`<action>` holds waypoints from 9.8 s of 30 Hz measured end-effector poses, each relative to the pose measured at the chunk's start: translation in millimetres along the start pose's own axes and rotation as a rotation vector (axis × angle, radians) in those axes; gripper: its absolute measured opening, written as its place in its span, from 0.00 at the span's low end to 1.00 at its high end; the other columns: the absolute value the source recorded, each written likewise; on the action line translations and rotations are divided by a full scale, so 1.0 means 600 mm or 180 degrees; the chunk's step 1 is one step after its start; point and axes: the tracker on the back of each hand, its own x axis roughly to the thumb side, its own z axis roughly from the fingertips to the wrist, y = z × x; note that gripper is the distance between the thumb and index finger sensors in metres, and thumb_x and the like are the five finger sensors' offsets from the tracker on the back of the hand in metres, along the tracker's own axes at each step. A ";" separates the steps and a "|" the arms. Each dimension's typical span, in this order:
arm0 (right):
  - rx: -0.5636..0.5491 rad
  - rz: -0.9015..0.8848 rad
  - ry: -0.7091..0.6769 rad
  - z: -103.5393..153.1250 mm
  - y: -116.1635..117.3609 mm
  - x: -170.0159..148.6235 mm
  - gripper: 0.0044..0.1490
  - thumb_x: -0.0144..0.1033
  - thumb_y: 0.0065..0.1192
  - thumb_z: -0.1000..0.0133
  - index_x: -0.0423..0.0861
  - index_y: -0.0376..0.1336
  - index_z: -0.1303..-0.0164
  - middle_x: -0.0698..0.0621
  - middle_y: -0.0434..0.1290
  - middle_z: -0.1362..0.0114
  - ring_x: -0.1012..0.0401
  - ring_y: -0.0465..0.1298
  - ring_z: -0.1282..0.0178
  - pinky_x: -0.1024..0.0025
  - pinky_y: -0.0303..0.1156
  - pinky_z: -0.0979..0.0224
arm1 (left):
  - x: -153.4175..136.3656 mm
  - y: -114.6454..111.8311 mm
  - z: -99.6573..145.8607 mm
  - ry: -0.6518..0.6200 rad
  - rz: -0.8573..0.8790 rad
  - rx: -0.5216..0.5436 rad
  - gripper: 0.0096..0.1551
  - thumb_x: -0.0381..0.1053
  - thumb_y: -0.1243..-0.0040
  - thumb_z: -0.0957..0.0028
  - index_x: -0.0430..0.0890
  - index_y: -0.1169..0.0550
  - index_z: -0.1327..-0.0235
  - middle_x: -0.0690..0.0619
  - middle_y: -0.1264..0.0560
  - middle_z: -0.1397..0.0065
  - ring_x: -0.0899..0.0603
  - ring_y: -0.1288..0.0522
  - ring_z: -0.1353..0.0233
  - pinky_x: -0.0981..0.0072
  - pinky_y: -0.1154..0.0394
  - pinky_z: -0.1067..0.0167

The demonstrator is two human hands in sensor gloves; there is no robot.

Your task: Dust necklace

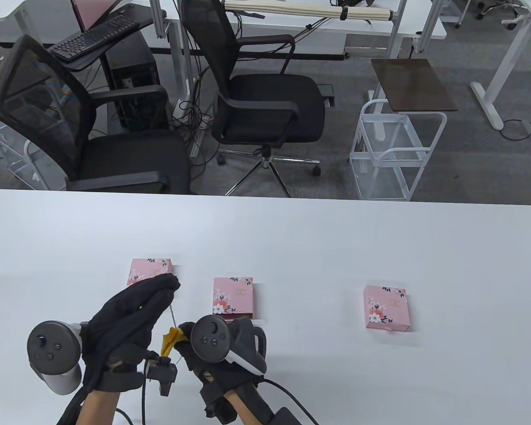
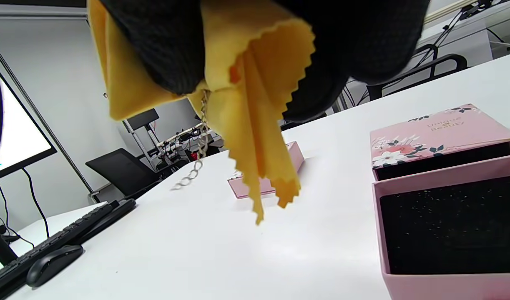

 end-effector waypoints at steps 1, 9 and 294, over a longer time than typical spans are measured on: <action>0.0020 0.0012 0.0013 0.000 0.002 0.000 0.22 0.39 0.66 0.32 0.42 0.69 0.32 0.41 0.80 0.40 0.45 0.79 0.47 0.47 0.73 0.37 | 0.000 0.001 0.000 0.0002 -0.0001 0.0004 0.17 0.57 0.27 0.45 0.56 0.13 0.46 0.54 0.12 0.39 0.47 0.17 0.38 0.53 0.20 0.43; 0.0234 -0.0008 0.0096 -0.004 0.018 0.001 0.24 0.43 0.64 0.31 0.39 0.70 0.35 0.41 0.81 0.44 0.45 0.80 0.51 0.48 0.74 0.40 | -0.001 0.005 0.000 0.0025 -0.0118 0.0045 0.17 0.57 0.27 0.45 0.56 0.12 0.46 0.54 0.12 0.39 0.47 0.17 0.38 0.53 0.20 0.43; 0.0692 0.0737 0.1817 -0.151 0.095 -0.174 0.72 0.60 0.63 0.31 0.22 0.28 0.17 0.11 0.39 0.19 0.18 0.55 0.29 0.31 0.59 0.27 | -0.219 -0.107 0.068 0.0649 -0.1697 -0.1614 0.38 0.62 0.54 0.35 0.53 0.45 0.14 0.51 0.52 0.09 0.32 0.49 0.16 0.34 0.44 0.24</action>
